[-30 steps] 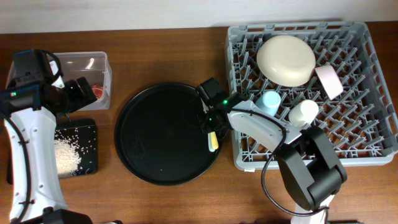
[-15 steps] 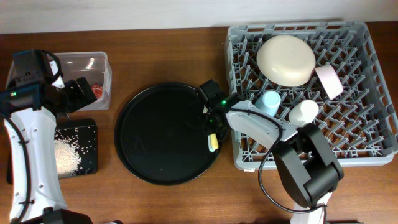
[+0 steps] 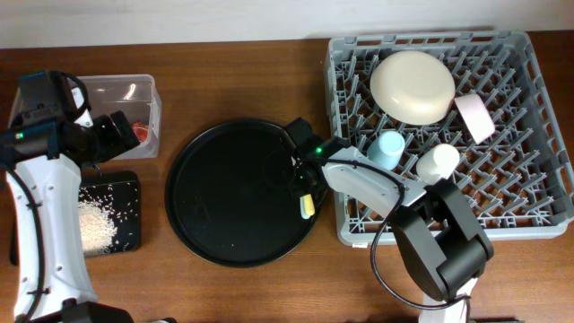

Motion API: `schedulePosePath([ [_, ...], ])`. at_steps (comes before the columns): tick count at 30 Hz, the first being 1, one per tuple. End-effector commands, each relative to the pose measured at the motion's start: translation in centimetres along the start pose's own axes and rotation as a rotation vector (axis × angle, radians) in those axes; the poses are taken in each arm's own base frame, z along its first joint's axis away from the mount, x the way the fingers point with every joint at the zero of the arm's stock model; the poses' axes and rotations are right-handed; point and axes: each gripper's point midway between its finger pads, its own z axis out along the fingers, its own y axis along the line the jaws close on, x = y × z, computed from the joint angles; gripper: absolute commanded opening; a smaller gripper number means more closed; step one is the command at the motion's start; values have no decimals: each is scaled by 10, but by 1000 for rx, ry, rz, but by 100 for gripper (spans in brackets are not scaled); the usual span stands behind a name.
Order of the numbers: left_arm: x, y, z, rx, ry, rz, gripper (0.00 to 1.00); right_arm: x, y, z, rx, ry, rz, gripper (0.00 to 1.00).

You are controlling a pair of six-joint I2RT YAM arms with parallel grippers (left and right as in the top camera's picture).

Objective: Sort waste into correct bins and load items into the dishwasher rack

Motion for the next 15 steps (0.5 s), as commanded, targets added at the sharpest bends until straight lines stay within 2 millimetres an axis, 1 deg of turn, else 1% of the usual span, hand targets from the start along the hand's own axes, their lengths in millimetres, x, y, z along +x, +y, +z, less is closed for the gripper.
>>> schedulePosePath([
  [1,-5,1,-9,-2,-30,-5,99,2,1,3,15,6,-4,26],
  [4,-5,1,-9,-2,-30,-5,99,5,0,4,23,18,-4,27],
  [7,-5,1,-9,-2,-30,-5,99,4,-1,4,25,13,-4,27],
  [10,-5,1,-9,-2,-30,-5,99,7,-5,6,44,20,-4,27],
  [15,-5,1,-9,-2,-30,-5,99,9,-6,9,46,18,-4,26],
])
